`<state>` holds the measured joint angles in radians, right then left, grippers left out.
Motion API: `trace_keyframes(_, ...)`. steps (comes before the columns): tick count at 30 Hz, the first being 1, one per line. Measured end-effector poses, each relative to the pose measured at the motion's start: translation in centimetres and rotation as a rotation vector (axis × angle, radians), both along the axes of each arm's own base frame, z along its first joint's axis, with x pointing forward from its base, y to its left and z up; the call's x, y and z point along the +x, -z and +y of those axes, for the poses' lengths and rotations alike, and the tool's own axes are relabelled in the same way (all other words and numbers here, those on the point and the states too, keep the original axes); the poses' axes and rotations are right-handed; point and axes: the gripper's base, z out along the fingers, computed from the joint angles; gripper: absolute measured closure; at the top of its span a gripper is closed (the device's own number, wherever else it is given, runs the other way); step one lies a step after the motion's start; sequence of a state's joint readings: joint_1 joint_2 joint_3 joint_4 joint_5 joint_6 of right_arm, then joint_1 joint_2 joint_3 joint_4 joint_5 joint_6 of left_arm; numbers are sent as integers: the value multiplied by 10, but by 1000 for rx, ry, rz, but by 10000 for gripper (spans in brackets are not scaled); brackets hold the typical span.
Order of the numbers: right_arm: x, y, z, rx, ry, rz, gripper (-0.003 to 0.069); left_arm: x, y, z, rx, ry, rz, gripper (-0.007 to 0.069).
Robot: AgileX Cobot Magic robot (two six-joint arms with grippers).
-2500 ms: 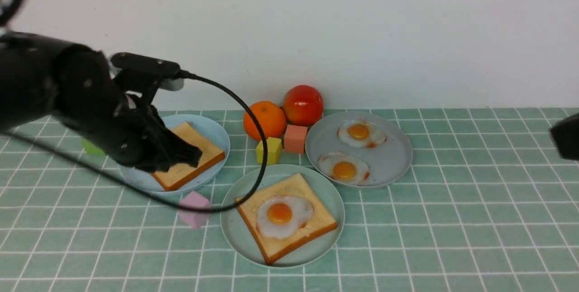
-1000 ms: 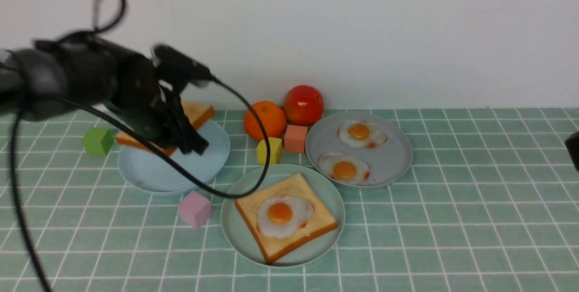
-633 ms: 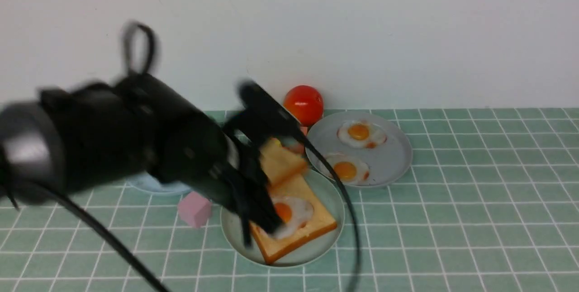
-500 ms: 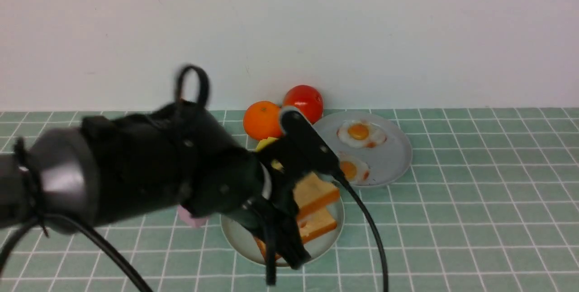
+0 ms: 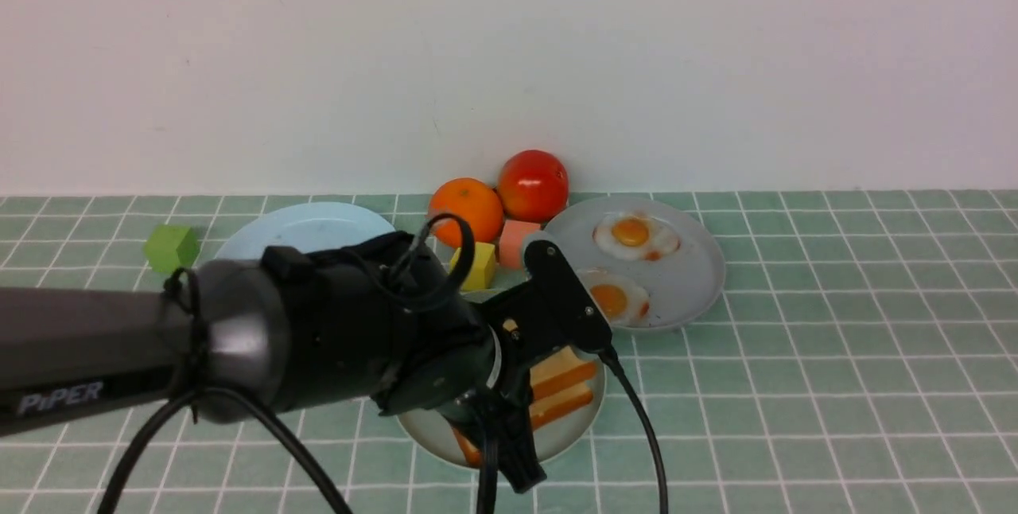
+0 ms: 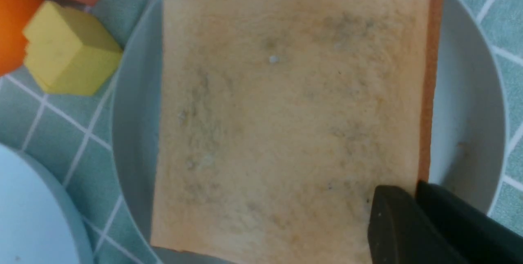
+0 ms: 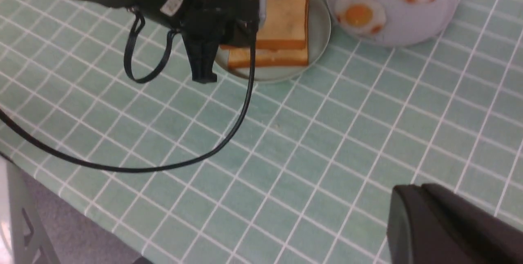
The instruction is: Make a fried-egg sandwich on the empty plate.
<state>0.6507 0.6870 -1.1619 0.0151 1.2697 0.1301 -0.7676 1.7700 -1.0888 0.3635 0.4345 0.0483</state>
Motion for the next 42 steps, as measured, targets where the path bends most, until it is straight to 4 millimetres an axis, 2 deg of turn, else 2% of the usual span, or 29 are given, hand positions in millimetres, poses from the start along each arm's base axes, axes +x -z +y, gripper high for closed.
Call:
trace_keyframes(8, -1, 2, 3, 17, -15, 24, 619, 1, 4, -1, -22, -49, 21, 595)
trace_keyframes(11, -1, 2, 3, 17, -14, 24, 617, 1, 4, -1, -26, -56, 23, 569)
trace_keyframes(15, -1, 2, 3, 17, -14, 24, 616, 1, 4, -1, -28, -58, 23, 474)
trace_keyframes(20, -1, 2, 3, 17, -14, 24, 614, 1, 4, -1, -30, -58, 23, 309)
trace_keyframes(23, -1, 2, 3, 17, -14, 24, 615, 1, 4, -1, -29, -60, 24, 263)
trace_keyframes(27, -1, 2, 3, 17, -14, 24, 615, -1, -3, 2, -26, -87, 34, 249)
trace_keyframes(29, -1, 2, 3, 18, -14, 23, 615, -2, -14, 4, -38, -129, 43, 248)
trace_keyframes(32, -1, 2, 3, 19, -14, 23, 615, -8, -49, 10, -126, -229, 45, 260)
trace_keyframes(33, -1, 2, 2, 17, -12, 21, 615, -10, -62, 13, -168, -272, 46, 272)
trace_keyframes(35, 0, 2, 2, 8, -6, 16, 615, -22, -104, 23, -316, -341, 22, 337)
trace_keyframes(36, 0, 2, 1, 4, -3, 13, 615, -25, -112, 25, -344, -351, 18, 354)
trace_keyframes(37, 0, 2, -1, -5, 7, -1, 615, -42, -146, 39, -472, -376, -9, 438)
trace_keyframes(39, -3, 1, -5, -5, 15, -22, 615, -66, -179, 60, -601, -372, -51, 545)
trace_keyframes(40, -5, 0, -6, -3, 16, -27, 615, -66, -178, 60, -600, -373, -49, 545)
trace_keyframes(41, -9, -1, -10, 5, 21, -44, 615, -86, -194, 77, -673, -359, -81, 620)
trace_keyframes(42, -15, -1, -15, 24, 30, -58, 615, -103, -201, 93, -724, -347, -108, 638)
